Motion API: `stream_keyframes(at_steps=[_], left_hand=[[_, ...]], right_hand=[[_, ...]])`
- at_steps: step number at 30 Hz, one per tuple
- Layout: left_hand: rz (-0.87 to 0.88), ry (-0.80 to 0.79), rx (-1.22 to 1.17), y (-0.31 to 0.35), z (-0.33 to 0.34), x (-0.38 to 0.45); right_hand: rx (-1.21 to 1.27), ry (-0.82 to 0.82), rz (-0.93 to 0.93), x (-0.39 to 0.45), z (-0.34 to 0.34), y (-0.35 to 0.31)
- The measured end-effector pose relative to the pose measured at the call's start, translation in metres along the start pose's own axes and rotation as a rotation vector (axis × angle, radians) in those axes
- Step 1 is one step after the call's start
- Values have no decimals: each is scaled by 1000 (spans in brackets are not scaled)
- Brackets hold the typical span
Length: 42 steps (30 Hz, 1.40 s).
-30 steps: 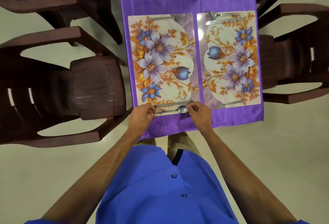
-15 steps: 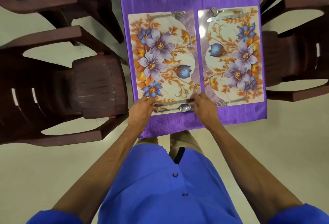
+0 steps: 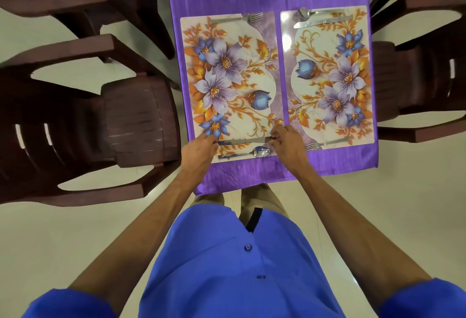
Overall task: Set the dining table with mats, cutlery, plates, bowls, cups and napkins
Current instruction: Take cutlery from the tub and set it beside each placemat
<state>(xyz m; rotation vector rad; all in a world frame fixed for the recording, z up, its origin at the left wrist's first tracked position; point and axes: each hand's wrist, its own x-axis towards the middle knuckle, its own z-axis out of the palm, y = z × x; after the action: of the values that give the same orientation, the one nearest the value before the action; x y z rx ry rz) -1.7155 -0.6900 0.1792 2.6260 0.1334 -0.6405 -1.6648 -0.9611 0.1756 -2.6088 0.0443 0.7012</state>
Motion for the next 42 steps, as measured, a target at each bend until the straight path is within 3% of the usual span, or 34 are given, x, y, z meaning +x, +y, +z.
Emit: stream_keyframes(at_steps=[6,14,33,38,42], left_hand=[[-33,-41,-82,-4,-4,2],[-29,-65,-131,-17,-6,-8],[-88,-85,-159,-8,-8,-11],[-142,-33,-315,-18,-20,-24],[-171,-14,-310,-39,-35,-49]], right_hand=[[127,0,52,2,0,4],[94,-52,37,4,6,3],[72,17,24,5,13,9],[128,159,62,-8,-10,7],[190,260,100,-28,-31,8]])
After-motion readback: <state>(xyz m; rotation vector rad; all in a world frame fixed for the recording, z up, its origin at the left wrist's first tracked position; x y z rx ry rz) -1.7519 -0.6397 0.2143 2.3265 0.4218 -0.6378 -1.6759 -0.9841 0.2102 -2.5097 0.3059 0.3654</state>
